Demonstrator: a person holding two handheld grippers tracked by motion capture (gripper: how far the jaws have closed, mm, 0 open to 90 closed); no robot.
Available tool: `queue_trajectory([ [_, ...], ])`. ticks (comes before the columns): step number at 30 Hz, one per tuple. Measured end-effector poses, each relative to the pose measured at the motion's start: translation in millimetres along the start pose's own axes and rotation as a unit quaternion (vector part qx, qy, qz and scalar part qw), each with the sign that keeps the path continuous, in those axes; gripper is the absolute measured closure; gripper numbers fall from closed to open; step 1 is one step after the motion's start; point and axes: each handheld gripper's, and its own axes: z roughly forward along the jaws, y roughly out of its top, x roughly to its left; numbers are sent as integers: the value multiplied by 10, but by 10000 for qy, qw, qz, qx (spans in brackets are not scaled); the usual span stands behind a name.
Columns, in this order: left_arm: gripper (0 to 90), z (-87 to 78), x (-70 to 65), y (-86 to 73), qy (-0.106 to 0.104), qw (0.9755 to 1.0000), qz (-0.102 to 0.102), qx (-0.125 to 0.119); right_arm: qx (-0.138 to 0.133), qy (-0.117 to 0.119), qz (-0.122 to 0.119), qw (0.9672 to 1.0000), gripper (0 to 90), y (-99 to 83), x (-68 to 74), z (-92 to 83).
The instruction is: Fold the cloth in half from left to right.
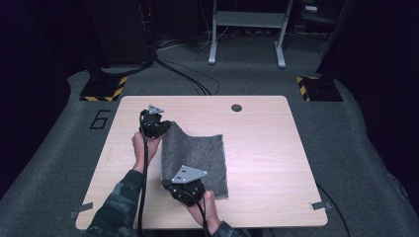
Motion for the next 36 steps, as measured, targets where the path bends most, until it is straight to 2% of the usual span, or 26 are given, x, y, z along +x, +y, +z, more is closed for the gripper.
queue_trajectory([
  [3, 876, 68, -65, 23, -54, 10000, -27, 23, 17, -59, -17, 10000, 894, -46, -64, -76],
  [4, 876, 123, -128, 53, -110, 9999, 38, 63, 16, -170, 73, 9998, 894, -106, -112, -151],
  [5, 876, 123, -128, 53, -110, 9999, 38, 63, 46, -177, 126, 9998, 894, -134, -147, -183],
  [6, 876, 178, -203, 82, -144, 9998, 117, 94, 40, -215, 163, 9996, 894, -160, -177, -207],
  [10, 876, 262, -316, 123, -218, 9996, 169, 94, 135, -316, 203, 9992, 894, -258, -245, -298],
  [13, 876, 376, -455, 170, -246, 9991, 307, 131, 204, -387, 314, 9985, 894, -328, -295, -348],
  [15, 876, 442, -513, 181, -261, 9987, 385, 195, 170, -443, 286, 9985, 894, -375, -339, -382],
  [19, 876, 542, -588, 187, -325, 9985, 389, 213, 247, -505, 399, 9976, 894, -455, -403, -428],
  [22, 875, 671, -706, 190, -421, 9980, 405, 245, 374, -595, 522, 9962, 893, -568, -480, -479],
  [23, 876, 671, -706, 190, -421, 9980, 405, 245, 374, -595, 522, 9962, 893, -568, -480, -479],
  [24, 876, 732, -768, 192, -459, 9977, 430, 245, 426, -678, 558, 9952, 893, -622, -504, -509],
  [25, 876, 732, -768, 192, -459, 9977, 430, 245, 424, -707, 611, 9947, 893, -649, -515, -524],
  [26, 875, 785, -816, 200, -485, 9971, 503, 312, 466, -771, 613, 9940, 893, -676, -530, -543],
  [28, 875, 813, -842, 205, -507, 9970, 499, 317, 476, -797, 684, 9933, 893, -702, -549, -561],
  [29, 875, 871, -901, 220, -542, 9970, 435, 337, 497, -828, 764, 9924, 892, -741, -582, -595],
  [31, 875, 900, -935, 227, -573, 9970, 418, 313, 503, -862, 774, 9920, 892, -767, -606, -626],
  [32, 876, 953, -1007, 242, -624, 9966, 445, 308, 522, -895, 764, 9917, 891, -778, -611, -642],
  [34, 872, 1010, -1065, 251, -684, 9962, 422, 329, 550, -940, 832, 9906, 888, -799, -623, -667],
  [35, 842, 1023, -1067, 257, -765, 9955, 428, 366, 558, -988, 816, 9902, 886, -816, -637, -680],
  [36, 763, 1028, -1071, 255, -865, 9950, 361, 333, 596, -1006, 855, 9894, 883, -837, -651, -693],
])
